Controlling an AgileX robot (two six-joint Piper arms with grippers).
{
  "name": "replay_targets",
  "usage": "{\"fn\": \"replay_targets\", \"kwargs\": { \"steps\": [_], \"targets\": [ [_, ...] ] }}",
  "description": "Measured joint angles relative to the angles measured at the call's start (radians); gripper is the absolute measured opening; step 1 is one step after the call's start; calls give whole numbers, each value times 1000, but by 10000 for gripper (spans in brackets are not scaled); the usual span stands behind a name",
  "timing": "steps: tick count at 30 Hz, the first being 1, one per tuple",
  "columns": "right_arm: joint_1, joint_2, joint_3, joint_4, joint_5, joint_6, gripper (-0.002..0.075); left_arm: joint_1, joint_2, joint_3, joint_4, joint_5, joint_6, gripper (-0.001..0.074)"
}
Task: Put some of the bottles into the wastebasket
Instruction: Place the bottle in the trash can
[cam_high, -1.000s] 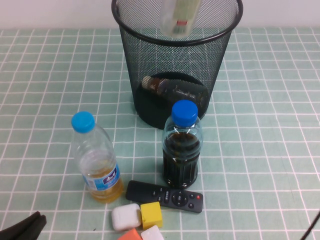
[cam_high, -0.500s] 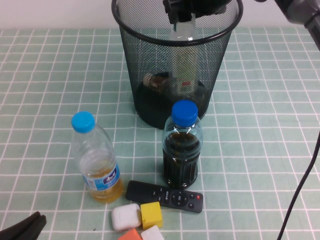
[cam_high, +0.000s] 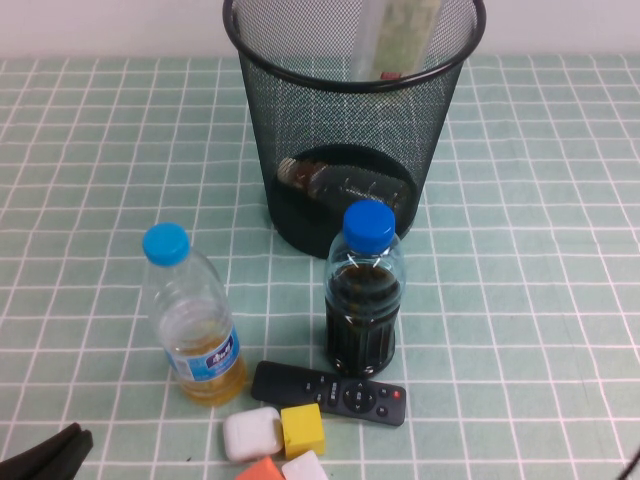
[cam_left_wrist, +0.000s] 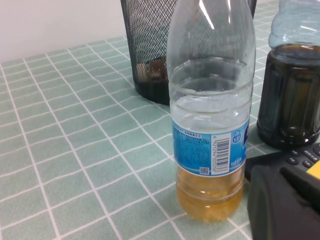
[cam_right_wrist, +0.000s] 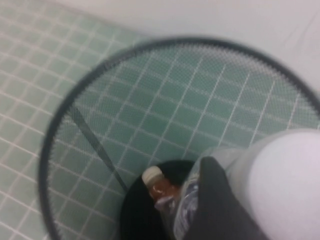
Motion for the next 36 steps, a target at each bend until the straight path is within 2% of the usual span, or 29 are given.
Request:
{"fn": "replay_targets", "kwargs": {
  "steps": [6, 16, 20, 24, 27, 36],
  "targets": [
    [32, -247, 230, -35, -6, 18, 344, 0, 0, 0, 0, 0, 0, -4],
    [208, -715, 807, -246, -13, 219, 343, 0, 0, 0, 0, 0, 0, -4],
    [231, -848, 961, -295, -130, 264, 342, 0, 0, 0, 0, 0, 0, -4],
    [212, -812, 983, -334, -260, 232, 342, 0, 0, 0, 0, 0, 0, -4],
    [184, -695, 991, -338, -364, 190, 342, 0, 0, 0, 0, 0, 0, -4],
    [156, -483, 1007, -257, -558, 157, 342, 0, 0, 0, 0, 0, 0, -4]
  ]
}}
